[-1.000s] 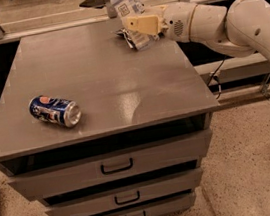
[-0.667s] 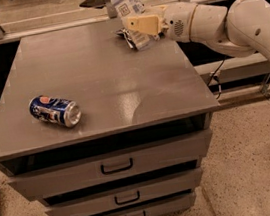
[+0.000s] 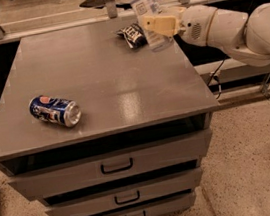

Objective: Place blue plastic bottle upright

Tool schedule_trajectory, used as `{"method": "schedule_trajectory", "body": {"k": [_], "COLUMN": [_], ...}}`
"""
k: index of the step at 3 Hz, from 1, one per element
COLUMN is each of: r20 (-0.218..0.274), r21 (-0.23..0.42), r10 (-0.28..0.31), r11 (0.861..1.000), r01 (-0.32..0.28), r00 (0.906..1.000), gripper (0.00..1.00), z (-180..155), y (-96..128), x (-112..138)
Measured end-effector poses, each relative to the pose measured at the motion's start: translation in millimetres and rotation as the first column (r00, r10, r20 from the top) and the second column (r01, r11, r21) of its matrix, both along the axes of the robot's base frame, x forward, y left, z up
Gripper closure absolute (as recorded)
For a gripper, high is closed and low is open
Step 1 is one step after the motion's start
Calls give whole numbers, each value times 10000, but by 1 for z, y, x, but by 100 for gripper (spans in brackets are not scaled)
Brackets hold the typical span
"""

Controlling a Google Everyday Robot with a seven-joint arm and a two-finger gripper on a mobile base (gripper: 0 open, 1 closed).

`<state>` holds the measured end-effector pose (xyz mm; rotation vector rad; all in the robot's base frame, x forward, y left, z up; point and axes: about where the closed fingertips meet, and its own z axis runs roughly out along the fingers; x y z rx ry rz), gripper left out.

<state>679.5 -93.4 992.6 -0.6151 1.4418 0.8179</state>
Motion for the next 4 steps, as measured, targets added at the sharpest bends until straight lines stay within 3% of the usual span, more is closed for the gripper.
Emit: {"method": "schedule_trajectory", "body": {"k": [1,3,4], "r20": [73,772,1115], "r21": [567,1835,1880], "r10": [-334,-101,243], "r11": [9978,9830,9811], "r01": [329,-43,-451], "r00": [9994,9970,9935], "gripper": [100,100,100], "z": [-7,-22,-34], "y": [-28,-29,-30], "x": [-11,-8,-6]}}
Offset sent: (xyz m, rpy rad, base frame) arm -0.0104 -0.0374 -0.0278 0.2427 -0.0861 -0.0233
